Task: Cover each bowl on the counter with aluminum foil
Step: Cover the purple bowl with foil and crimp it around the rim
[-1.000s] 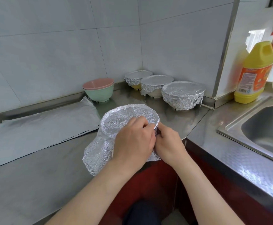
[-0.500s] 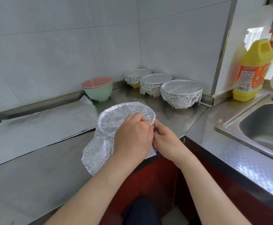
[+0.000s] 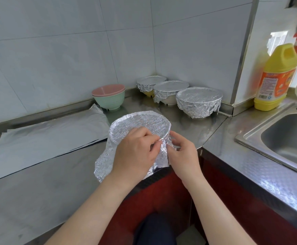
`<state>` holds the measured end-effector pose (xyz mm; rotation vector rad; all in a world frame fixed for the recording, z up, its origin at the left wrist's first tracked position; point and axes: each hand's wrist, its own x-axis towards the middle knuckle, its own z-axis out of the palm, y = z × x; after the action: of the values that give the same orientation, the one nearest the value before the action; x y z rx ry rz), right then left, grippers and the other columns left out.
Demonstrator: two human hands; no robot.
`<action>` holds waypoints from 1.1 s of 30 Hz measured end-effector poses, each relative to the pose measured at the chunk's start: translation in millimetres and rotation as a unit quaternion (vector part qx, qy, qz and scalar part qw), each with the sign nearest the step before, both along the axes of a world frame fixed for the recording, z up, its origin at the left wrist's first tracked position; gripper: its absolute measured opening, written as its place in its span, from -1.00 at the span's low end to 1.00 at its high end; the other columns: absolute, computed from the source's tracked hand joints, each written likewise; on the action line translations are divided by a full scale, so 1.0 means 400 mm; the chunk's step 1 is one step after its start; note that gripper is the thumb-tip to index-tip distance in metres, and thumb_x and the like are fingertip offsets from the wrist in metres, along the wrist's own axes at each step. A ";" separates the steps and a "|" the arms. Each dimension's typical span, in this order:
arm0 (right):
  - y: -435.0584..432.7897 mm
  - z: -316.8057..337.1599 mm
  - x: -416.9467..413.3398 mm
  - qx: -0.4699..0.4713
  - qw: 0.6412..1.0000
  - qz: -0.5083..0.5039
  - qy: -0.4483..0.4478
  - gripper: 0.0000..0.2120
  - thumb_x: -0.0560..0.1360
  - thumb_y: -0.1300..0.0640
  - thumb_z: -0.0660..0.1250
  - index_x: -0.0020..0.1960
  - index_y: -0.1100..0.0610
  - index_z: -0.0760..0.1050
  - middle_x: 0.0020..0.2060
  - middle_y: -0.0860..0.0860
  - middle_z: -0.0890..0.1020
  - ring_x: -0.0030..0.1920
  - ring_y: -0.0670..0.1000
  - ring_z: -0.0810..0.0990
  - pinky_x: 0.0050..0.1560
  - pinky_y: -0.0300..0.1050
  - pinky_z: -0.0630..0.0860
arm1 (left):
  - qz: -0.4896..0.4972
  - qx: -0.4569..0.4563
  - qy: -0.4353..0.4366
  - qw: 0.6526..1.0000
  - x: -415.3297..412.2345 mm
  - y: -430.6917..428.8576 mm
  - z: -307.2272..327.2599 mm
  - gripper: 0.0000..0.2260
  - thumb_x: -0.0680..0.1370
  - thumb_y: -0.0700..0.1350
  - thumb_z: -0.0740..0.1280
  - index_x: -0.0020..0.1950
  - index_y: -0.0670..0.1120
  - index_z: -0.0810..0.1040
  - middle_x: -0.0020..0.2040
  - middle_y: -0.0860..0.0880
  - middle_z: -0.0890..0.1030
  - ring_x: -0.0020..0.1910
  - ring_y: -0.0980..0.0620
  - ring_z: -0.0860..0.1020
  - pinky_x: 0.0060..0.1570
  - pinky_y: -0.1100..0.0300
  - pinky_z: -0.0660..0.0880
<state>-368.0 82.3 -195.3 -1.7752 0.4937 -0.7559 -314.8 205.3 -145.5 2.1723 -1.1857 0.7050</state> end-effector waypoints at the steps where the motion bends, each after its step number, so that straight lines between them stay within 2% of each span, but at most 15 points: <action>1: -0.001 0.000 0.002 -0.026 1.000 -0.006 0.009 -0.60 0.50 0.20 0.23 0.30 -0.05 0.53 -0.23 -0.15 0.61 -0.39 -0.17 0.41 -0.20 -0.11 0.48 | -0.004 -0.001 -0.008 1.000 -0.001 -0.001 -0.003 -0.71 0.52 0.03 0.22 -0.16 -0.09 0.67 -0.27 0.04 0.51 -0.21 0.01 0.48 -0.29 0.13 0.47; 4: -0.006 0.017 0.002 -0.096 0.994 0.008 0.041 -0.68 0.53 0.25 0.13 0.17 0.07 0.57 -0.44 -0.16 0.32 -0.42 -0.15 0.26 -0.31 -0.24 0.28 | -0.010 0.002 -0.025 1.000 -0.002 -0.003 -0.007 -0.71 0.53 0.02 0.21 -0.15 -0.08 0.67 -0.26 0.05 0.51 -0.21 0.02 0.47 -0.28 0.16 0.45; 6: -0.001 0.030 -0.005 -0.044 0.998 0.048 0.022 -0.78 0.49 0.27 0.07 -0.08 0.23 0.49 -0.44 -0.11 0.30 -0.40 -0.10 0.23 -0.33 -0.16 0.23 | -0.007 -0.001 -0.028 1.000 0.000 -0.005 -0.007 -0.72 0.53 0.01 0.21 -0.16 -0.08 0.67 -0.26 0.06 0.51 -0.22 0.03 0.47 -0.29 0.18 0.43; 8: 0.003 0.045 -0.017 0.041 0.994 0.098 -0.001 -0.77 0.42 0.22 0.05 -0.08 0.31 0.42 -0.38 0.10 0.33 -0.33 -0.04 0.27 -0.28 -0.08 0.25 | -0.003 -0.002 -0.028 1.000 0.000 -0.007 -0.008 -0.71 0.53 0.02 0.21 -0.17 -0.08 0.67 -0.26 0.06 0.51 -0.21 0.04 0.46 -0.29 0.19 0.43; 10: 0.002 0.043 -0.022 0.100 0.982 0.158 -0.006 -0.66 0.36 0.14 0.08 0.04 0.16 0.52 -0.19 0.25 0.50 -0.20 0.04 0.44 -0.11 0.02 0.44 | -0.001 -0.001 -0.026 1.000 -0.003 -0.008 -0.008 -0.70 0.54 0.03 0.20 -0.16 -0.08 0.67 -0.26 0.06 0.50 -0.21 0.04 0.46 -0.30 0.16 0.45; 12: 0.004 0.040 -0.023 0.114 0.977 0.180 0.002 -0.55 0.34 0.07 0.12 0.18 -0.01 0.53 0.02 0.18 0.61 0.03 0.09 0.58 0.15 0.20 0.51 | 0.003 0.002 -0.025 1.000 -0.007 -0.009 -0.007 -0.69 0.54 0.03 0.19 -0.16 -0.08 0.67 -0.27 0.06 0.49 -0.22 0.03 0.46 -0.32 0.15 0.45; 13: 0.005 0.039 -0.022 0.110 0.978 0.178 0.002 -0.54 0.33 0.06 0.12 0.20 -0.05 0.52 0.04 0.16 0.61 0.04 0.07 0.58 0.15 0.21 0.51 | 0.008 0.003 -0.024 1.000 -0.008 -0.011 -0.006 -0.70 0.54 0.03 0.19 -0.17 -0.07 0.67 -0.27 0.06 0.49 -0.22 0.03 0.45 -0.32 0.15 0.44; 15: 0.008 0.050 -0.024 0.093 0.981 0.169 0.005 -0.54 0.33 0.08 0.10 0.19 -0.07 0.51 0.06 0.22 0.58 -0.09 0.01 0.51 0.00 0.06 0.51 | 0.015 0.009 -0.012 1.000 -0.010 -0.014 0.000 -0.74 0.53 0.01 0.24 -0.18 -0.07 0.67 -0.28 0.06 0.49 -0.23 0.03 0.46 -0.31 0.13 0.45; 17: 0.004 0.056 -0.026 0.071 0.981 0.178 0.013 -0.54 0.33 0.11 0.11 0.18 -0.06 0.51 0.07 0.22 0.57 -0.11 0.04 0.49 0.02 0.02 0.49 | 0.020 0.020 0.017 0.999 -0.010 -0.019 0.010 -0.79 0.53 -0.03 0.31 -0.18 -0.07 0.68 -0.27 0.05 0.53 -0.21 0.02 0.48 -0.25 0.11 0.47; 19: -0.006 0.060 -0.030 0.051 0.978 0.197 0.035 -0.57 0.35 0.14 0.15 0.17 -0.07 0.51 -0.04 0.08 0.61 -0.11 0.03 0.50 0.04 -0.02 0.49 | 0.021 0.032 0.036 0.999 -0.008 -0.023 0.016 -0.83 0.54 -0.05 0.34 -0.17 -0.06 0.69 -0.25 0.03 0.54 -0.18 0.02 0.49 -0.19 0.11 0.44; 21: -0.011 0.064 -0.032 -0.004 0.980 0.187 0.063 -0.60 0.44 0.22 0.17 0.22 -0.08 0.46 -0.28 -0.15 0.56 -0.30 -0.15 0.44 -0.20 -0.22 0.40 | 0.026 0.034 0.032 0.999 -0.009 -0.027 0.017 -0.84 0.54 -0.06 0.35 -0.16 -0.06 0.69 -0.25 0.03 0.55 -0.18 0.02 0.49 -0.18 0.14 0.41; 23: -0.006 0.063 -0.026 -0.075 0.983 0.153 0.074 -0.64 0.51 0.26 0.16 0.26 0.00 0.40 -0.30 -0.13 0.55 -0.34 -0.13 0.47 -0.28 -0.17 0.39 | 0.028 0.031 0.025 0.999 -0.010 -0.031 0.016 -0.84 0.54 -0.07 0.35 -0.17 -0.07 0.69 -0.25 0.02 0.55 -0.18 0.01 0.49 -0.20 0.16 0.39; 27: 0.026 0.057 -0.022 -0.179 0.976 0.093 0.078 -0.76 0.55 0.27 0.17 0.21 0.23 0.32 -0.15 0.13 0.62 -0.14 0.22 0.56 -0.22 0.02 0.40 | 0.034 0.040 0.032 0.998 -0.012 -0.039 0.022 -0.81 0.56 -0.05 0.32 -0.16 -0.07 0.67 -0.22 0.01 0.54 -0.16 0.01 0.47 -0.21 0.20 0.27; 30: 0.044 0.049 -0.023 -0.256 0.964 0.000 0.075 -0.90 0.56 0.21 0.17 0.06 0.18 0.39 -0.21 0.12 0.61 -0.16 0.25 0.55 -0.28 0.01 0.33 | 0.036 0.055 0.059 0.996 -0.011 -0.040 0.030 -0.79 0.58 -0.07 0.26 -0.12 -0.09 0.65 -0.20 -0.01 0.51 -0.13 0.00 0.46 -0.17 0.14 0.34; 33: 0.051 0.051 -0.025 -0.243 0.966 -0.042 0.075 -0.89 0.54 0.19 0.16 -0.01 0.10 0.46 -0.31 0.06 0.59 -0.22 0.19 0.53 -0.29 -0.01 0.32 | 0.024 0.068 0.076 0.995 -0.014 -0.043 0.037 -0.84 0.56 -0.14 0.27 -0.03 -0.10 0.65 -0.14 -0.03 0.53 -0.10 -0.03 0.49 -0.07 0.04 0.43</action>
<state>-377.8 102.6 -174.8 -2.2918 0.5158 -0.8569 -320.4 188.2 -130.8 2.3282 -1.1351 0.4814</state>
